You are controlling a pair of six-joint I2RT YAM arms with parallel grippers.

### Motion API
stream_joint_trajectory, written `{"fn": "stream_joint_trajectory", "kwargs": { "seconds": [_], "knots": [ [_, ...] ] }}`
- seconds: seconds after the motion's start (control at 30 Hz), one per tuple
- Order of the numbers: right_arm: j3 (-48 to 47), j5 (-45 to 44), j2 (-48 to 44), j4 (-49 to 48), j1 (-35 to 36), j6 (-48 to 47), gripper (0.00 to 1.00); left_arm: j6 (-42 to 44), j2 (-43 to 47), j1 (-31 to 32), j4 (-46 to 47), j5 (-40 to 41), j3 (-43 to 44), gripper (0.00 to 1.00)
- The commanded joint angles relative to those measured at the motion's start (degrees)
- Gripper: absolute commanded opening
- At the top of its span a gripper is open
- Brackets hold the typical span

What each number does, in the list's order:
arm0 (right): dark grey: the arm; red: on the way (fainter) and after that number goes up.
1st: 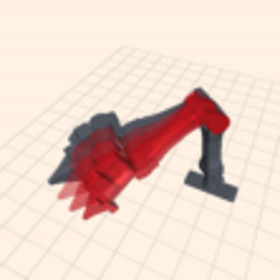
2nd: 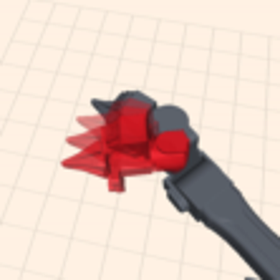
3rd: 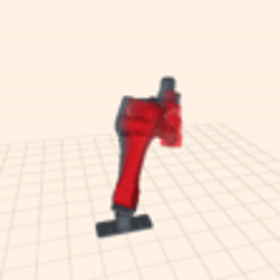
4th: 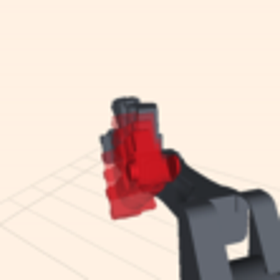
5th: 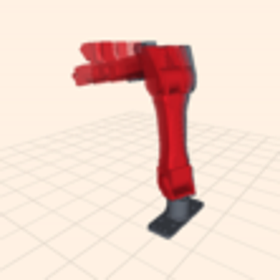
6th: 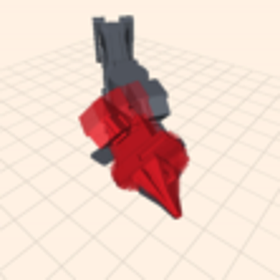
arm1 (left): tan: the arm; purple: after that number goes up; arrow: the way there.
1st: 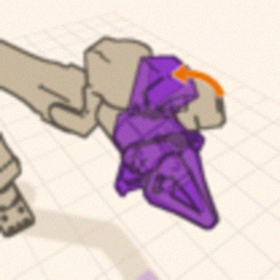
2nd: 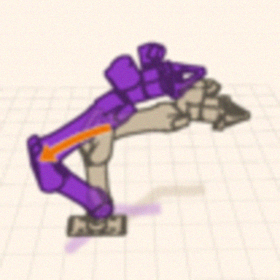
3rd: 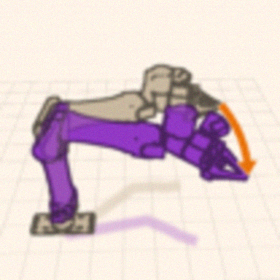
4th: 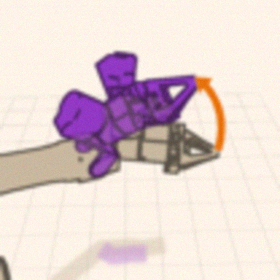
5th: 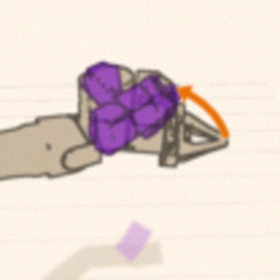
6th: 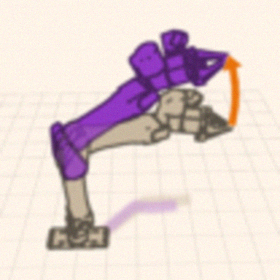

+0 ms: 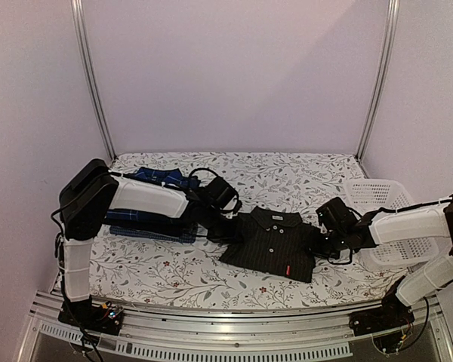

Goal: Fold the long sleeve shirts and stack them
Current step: Pick up the square-folded shirt from the center of the board, then place the square-folded shirt on the square-folded shirt.

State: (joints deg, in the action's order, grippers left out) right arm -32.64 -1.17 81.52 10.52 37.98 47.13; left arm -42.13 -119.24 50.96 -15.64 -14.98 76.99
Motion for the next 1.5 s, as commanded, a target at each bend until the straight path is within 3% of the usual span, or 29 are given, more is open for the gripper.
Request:
{"fn": "stream_joint_trajectory", "kwargs": {
  "seconds": [0.0,0.53,1.03,1.27,1.47],
  "knots": [
    [-1.4,0.3,-2.7,3.6,0.5,-0.5,0.00,-0.1,0.9,1.3,-0.1,-0.2,2.8,0.00],
    [-10.6,-1.5,-10.2,11.6,0.7,-3.4,0.00,2.5,8.6,1.3,-5.8,2.8,8.2,0.00],
    [-18.4,-1.7,-9.2,14.6,0.7,-6.0,0.00,3.6,11.7,-1.0,-7.3,2.7,8.4,0.00],
    [-28.5,0.5,-3.2,12.2,3.0,-7.0,0.00,6.6,17.2,-5.6,-13.0,4.3,8.1,0.00],
    [-42.5,3.1,8.5,8.8,7.1,-7.0,0.00,10.9,24.4,-13.1,-18.0,4.6,6.2,0.00]
  ]
}}
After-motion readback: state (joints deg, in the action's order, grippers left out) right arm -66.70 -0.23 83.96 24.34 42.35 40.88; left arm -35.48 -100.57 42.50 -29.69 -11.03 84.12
